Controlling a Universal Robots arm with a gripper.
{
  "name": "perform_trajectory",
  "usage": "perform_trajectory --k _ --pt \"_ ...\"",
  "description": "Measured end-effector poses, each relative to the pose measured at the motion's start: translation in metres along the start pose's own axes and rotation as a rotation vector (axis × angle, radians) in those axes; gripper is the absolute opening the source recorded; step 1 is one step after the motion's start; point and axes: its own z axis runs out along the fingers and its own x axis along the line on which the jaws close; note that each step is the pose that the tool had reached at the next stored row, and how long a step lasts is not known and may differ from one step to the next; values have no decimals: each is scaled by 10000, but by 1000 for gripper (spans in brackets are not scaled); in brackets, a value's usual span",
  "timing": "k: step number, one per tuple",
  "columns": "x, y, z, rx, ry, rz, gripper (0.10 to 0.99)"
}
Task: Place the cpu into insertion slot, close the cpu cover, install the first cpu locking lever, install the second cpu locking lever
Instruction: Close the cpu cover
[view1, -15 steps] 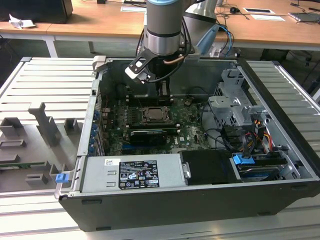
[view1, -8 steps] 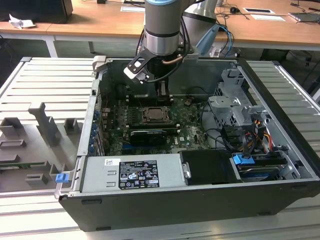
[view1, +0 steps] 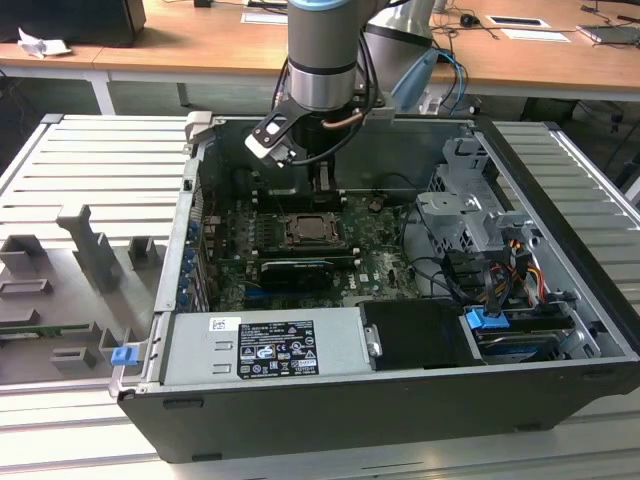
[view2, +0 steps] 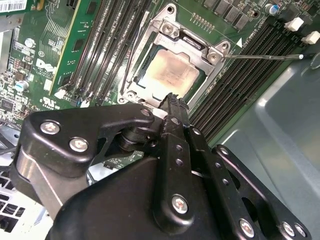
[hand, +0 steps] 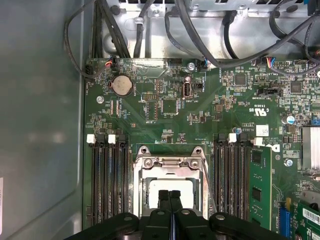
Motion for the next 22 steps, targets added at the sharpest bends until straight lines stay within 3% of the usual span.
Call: perform_trajectory --k 7,10,22 --pt "0 -55 12 1 -3 -2 106" --pt "-5 -140 22 -12 -12 -3 106" --pt "-32 -205 29 -44 -38 -89 106"
